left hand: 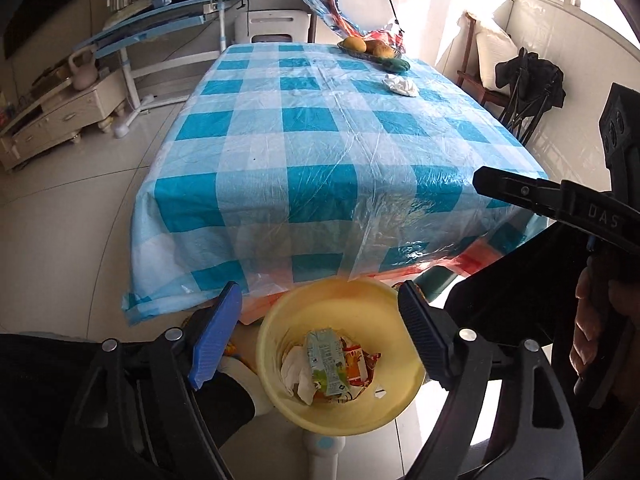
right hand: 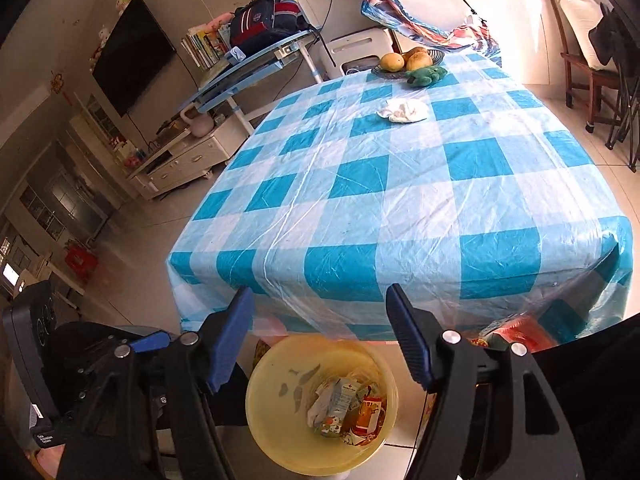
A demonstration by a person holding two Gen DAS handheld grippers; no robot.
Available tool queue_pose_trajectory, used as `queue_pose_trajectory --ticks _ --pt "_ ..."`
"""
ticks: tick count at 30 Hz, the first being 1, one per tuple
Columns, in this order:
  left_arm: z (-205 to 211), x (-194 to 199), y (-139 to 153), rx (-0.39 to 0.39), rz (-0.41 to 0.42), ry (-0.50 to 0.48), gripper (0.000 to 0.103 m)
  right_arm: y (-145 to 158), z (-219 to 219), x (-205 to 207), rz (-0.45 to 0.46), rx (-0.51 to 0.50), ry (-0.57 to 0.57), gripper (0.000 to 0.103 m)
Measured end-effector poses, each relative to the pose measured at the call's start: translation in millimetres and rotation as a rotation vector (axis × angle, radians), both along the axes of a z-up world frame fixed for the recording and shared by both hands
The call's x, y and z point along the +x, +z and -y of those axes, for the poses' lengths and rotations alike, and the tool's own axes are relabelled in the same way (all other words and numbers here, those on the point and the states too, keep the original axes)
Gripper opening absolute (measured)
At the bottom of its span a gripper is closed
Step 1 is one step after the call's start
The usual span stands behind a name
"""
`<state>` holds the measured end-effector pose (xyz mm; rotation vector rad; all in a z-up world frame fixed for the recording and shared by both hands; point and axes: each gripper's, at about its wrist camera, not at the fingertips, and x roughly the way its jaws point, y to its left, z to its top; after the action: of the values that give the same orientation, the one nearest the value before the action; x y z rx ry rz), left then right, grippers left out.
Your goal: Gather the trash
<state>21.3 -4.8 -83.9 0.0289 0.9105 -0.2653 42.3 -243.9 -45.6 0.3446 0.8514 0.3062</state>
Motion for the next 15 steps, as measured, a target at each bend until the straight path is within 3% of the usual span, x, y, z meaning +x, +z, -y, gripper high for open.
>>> queue_pose_trajectory --ticks 7,15 --pt "-19.6 2.3 17.9 -0.036 0.098 0.110 0.090 -3.8 -6.3 -1.9 0.006 -0.050 0.016 0.070" --pt "-28.0 4.3 21.4 -0.055 0.124 0.163 0.095 -6.1 -7.8 -0.9 0.005 -0.063 0.021 0.071"
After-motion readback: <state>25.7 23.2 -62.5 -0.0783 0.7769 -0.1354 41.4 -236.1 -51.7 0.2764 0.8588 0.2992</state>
